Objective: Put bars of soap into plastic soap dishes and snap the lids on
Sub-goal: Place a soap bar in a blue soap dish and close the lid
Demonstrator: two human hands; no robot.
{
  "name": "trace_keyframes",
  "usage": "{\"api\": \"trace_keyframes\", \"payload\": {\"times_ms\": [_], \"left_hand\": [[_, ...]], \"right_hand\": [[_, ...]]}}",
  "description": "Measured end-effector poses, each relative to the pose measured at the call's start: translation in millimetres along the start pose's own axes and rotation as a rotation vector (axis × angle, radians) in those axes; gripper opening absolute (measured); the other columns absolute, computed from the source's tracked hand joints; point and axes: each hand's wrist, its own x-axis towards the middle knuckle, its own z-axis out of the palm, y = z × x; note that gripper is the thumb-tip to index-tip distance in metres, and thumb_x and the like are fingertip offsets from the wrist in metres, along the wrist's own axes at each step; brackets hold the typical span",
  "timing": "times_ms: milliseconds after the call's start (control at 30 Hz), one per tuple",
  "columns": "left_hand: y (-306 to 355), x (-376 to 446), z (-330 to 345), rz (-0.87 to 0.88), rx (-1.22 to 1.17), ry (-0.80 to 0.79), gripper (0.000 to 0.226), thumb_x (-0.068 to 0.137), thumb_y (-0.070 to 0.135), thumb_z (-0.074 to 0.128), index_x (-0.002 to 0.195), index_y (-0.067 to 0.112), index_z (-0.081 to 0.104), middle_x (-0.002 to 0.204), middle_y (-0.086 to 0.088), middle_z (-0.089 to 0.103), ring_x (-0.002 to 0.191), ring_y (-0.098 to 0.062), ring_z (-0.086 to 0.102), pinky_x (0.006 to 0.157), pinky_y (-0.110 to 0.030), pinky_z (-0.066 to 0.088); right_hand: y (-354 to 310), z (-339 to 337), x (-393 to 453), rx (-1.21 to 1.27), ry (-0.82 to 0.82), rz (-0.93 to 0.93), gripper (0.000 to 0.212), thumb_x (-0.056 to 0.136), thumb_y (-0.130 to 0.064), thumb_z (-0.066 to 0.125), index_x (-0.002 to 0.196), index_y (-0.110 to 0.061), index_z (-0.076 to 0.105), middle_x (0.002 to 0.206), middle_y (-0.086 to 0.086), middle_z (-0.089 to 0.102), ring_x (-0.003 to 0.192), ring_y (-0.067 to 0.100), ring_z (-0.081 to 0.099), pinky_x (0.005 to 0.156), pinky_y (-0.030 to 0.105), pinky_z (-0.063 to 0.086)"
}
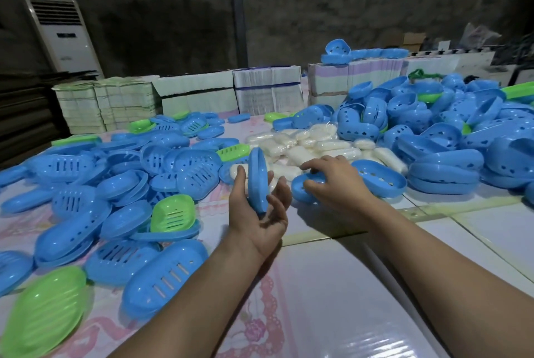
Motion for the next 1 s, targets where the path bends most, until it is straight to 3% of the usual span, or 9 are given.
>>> {"api": "trace_keyframes", "payload": {"times_ms": [133, 267, 333, 400, 467, 633, 700, 867, 1000], "left_hand": [[-0.3, -0.7, -2.9, -0.047, 0.034, -0.058, 0.069, 0.081, 0.066, 0.067, 0.118, 0.008, 0.063, 0.093, -0.015, 0.068, 0.054, -0.015, 0.061, 0.031, -0.015, 0.040], [6.9, 5.3, -8.0, -0.014, 0.286, -0.035, 0.073, 0.079, 0.077, 0.059, 0.112, 0.012, 0.067, 0.099, -0.006, 0.066, 0.071, -0.020, 0.063, 0.040, -0.019, 0.045], [10.1, 8.4, -9.3, 0.013, 0.356, -0.034, 0.067, 0.083, 0.073, 0.057, 0.113, 0.014, 0.066, 0.095, -0.004, 0.066, 0.074, -0.020, 0.062, 0.045, -0.021, 0.048], [10.4, 9.8, -10.9, 0.038, 0.348, -0.033, 0.062, 0.087, 0.069, 0.055, 0.111, 0.013, 0.066, 0.090, -0.006, 0.069, 0.074, -0.022, 0.064, 0.050, -0.023, 0.052], [8.8, 12.8, -14.1, 0.056, 0.323, -0.039, 0.065, 0.089, 0.068, 0.053, 0.107, 0.008, 0.070, 0.094, -0.011, 0.072, 0.077, -0.027, 0.067, 0.055, -0.030, 0.058], [7.5, 19.3, -16.8, 0.020, 0.293, -0.045, 0.089, 0.091, 0.076, 0.039, 0.117, -0.003, 0.070, 0.117, -0.023, 0.065, 0.094, -0.031, 0.064, 0.074, -0.040, 0.062], [6.4, 21.0, -17.6, 0.038, 0.299, -0.032, 0.091, 0.092, 0.077, 0.035, 0.109, -0.003, 0.075, 0.111, -0.023, 0.069, 0.095, -0.031, 0.064, 0.083, -0.044, 0.056], [4.4, 20.3, -16.4, 0.041, 0.362, -0.029, 0.090, 0.092, 0.078, 0.032, 0.107, 0.000, 0.074, 0.101, -0.017, 0.074, 0.088, -0.026, 0.066, 0.077, -0.037, 0.054], [4.3, 19.2, -14.9, 0.048, 0.393, -0.010, 0.090, 0.093, 0.077, 0.030, 0.113, -0.001, 0.071, 0.097, -0.017, 0.072, 0.080, -0.024, 0.062, 0.072, -0.032, 0.051]], "right_hand": [[-0.7, 2.6, -1.0, -0.122, -0.097, -0.025, 0.035, 0.088, -0.040, 0.048, 0.121, -0.040, 0.061, 0.120, -0.004, 0.061, 0.109, 0.020, 0.045, 0.087, 0.043, 0.033], [-0.5, -5.7, -3.0, -0.189, -0.059, 0.101, 0.023, 0.086, -0.038, 0.047, 0.092, -0.030, 0.069, 0.093, 0.001, 0.069, 0.084, 0.021, 0.054, 0.077, 0.039, 0.040], [3.0, -14.5, -2.7, -0.209, -0.022, 0.163, 0.022, 0.084, -0.037, 0.051, 0.089, -0.026, 0.070, 0.083, 0.002, 0.068, 0.080, 0.024, 0.059, 0.067, 0.034, 0.047], [7.0, -20.3, -1.5, -0.241, 0.064, 0.165, 0.024, 0.085, -0.037, 0.053, 0.097, -0.027, 0.071, 0.087, 0.003, 0.069, 0.087, 0.025, 0.060, 0.063, 0.032, 0.044], [8.1, -20.3, 2.4, -0.195, 0.103, 0.105, 0.032, 0.088, -0.037, 0.053, 0.116, -0.028, 0.066, 0.103, 0.004, 0.069, 0.103, 0.028, 0.055, 0.075, 0.036, 0.046], [-4.8, 1.2, 25.1, -0.244, -0.068, 0.099, 0.049, 0.094, -0.042, 0.045, 0.142, -0.031, 0.044, 0.135, 0.007, 0.054, 0.124, 0.033, 0.040, 0.097, 0.043, 0.039], [-9.7, 9.4, 34.4, -0.291, -0.056, 0.147, 0.050, 0.094, -0.044, 0.043, 0.142, -0.029, 0.044, 0.138, 0.007, 0.050, 0.126, 0.033, 0.037, 0.097, 0.045, 0.038], [-24.2, 17.8, 54.8, -0.384, -0.087, 0.267, 0.044, 0.091, -0.040, 0.047, 0.130, -0.022, 0.050, 0.132, 0.010, 0.054, 0.127, 0.035, 0.034, 0.097, 0.048, 0.032], [-22.7, 14.9, 68.3, -0.376, -0.112, 0.301, 0.042, 0.086, -0.034, 0.055, 0.125, -0.019, 0.049, 0.126, 0.011, 0.058, 0.127, 0.034, 0.036, 0.085, 0.044, 0.033]]}}
